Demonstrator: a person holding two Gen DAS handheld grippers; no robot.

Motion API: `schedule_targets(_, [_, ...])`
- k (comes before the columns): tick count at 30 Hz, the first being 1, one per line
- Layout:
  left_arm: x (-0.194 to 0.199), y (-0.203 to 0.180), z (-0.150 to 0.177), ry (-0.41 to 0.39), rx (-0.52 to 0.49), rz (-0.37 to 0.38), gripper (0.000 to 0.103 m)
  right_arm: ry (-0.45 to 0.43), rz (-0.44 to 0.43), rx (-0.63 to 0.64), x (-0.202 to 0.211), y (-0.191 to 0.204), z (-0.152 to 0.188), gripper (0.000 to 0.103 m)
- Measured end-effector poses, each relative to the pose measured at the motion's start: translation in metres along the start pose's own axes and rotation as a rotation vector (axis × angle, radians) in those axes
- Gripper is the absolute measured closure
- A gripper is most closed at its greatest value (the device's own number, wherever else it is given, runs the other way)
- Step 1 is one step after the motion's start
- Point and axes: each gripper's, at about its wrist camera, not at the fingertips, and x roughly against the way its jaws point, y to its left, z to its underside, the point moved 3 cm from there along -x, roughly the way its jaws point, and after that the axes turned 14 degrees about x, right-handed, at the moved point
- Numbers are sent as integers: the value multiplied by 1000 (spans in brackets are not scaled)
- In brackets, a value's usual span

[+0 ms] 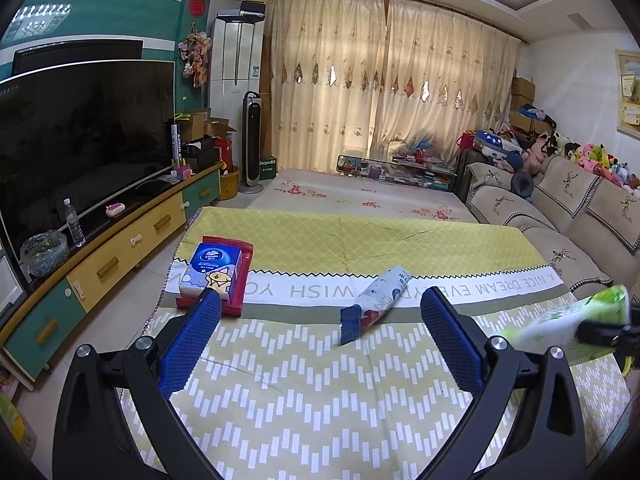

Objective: Collect trash
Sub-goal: 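Carry the coconut-water bottle over the bin and open the right gripper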

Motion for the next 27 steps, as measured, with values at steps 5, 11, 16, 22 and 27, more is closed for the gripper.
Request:
schedule_targets(5, [0, -6, 2, 6, -14, 3, 5, -15, 37, -33, 21, -17, 6, 54])
schedule_targets(11, [1, -10, 4, 8, -23, 5, 5, -30, 72, -76, 41, -36, 13, 54])
schedule_targets(16, [1, -9, 4, 10, -23, 5, 5, -43, 102, -96, 57, -50, 17, 54])
schedule_targets(22, [0, -11, 6, 15, -33, 1, 5, -70, 154, -133, 81, -72, 20, 54])
schedule_targets(27, [-2, -12, 7, 19, -37, 2, 5, -96, 238, -197, 111, -106, 28, 54])
